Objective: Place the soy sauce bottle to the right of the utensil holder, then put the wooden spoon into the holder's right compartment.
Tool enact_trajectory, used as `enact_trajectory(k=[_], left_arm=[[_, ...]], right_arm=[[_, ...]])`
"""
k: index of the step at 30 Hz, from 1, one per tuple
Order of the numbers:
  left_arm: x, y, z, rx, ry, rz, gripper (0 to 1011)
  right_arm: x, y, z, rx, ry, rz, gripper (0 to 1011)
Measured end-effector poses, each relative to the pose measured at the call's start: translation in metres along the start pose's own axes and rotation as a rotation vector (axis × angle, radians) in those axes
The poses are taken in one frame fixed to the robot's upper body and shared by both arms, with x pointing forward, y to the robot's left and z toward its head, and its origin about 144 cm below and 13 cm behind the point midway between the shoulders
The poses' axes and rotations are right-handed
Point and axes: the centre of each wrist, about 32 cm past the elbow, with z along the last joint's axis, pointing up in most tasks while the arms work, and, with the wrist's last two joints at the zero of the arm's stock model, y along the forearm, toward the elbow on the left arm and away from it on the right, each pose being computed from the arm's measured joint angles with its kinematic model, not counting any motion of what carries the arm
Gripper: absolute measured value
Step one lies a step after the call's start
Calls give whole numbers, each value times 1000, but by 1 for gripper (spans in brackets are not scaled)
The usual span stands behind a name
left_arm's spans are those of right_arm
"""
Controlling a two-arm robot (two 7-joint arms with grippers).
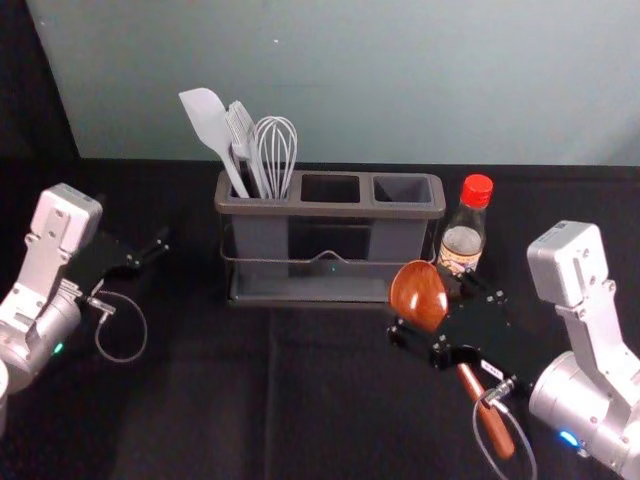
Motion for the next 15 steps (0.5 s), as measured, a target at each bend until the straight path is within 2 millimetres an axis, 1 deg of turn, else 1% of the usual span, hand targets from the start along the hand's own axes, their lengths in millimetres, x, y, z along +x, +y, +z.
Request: enact_trajectory(k=[15], left_arm=[[0,0,0,0,0,0,1005]], right_arm=[[-1,1,1,-1,0,2,837]])
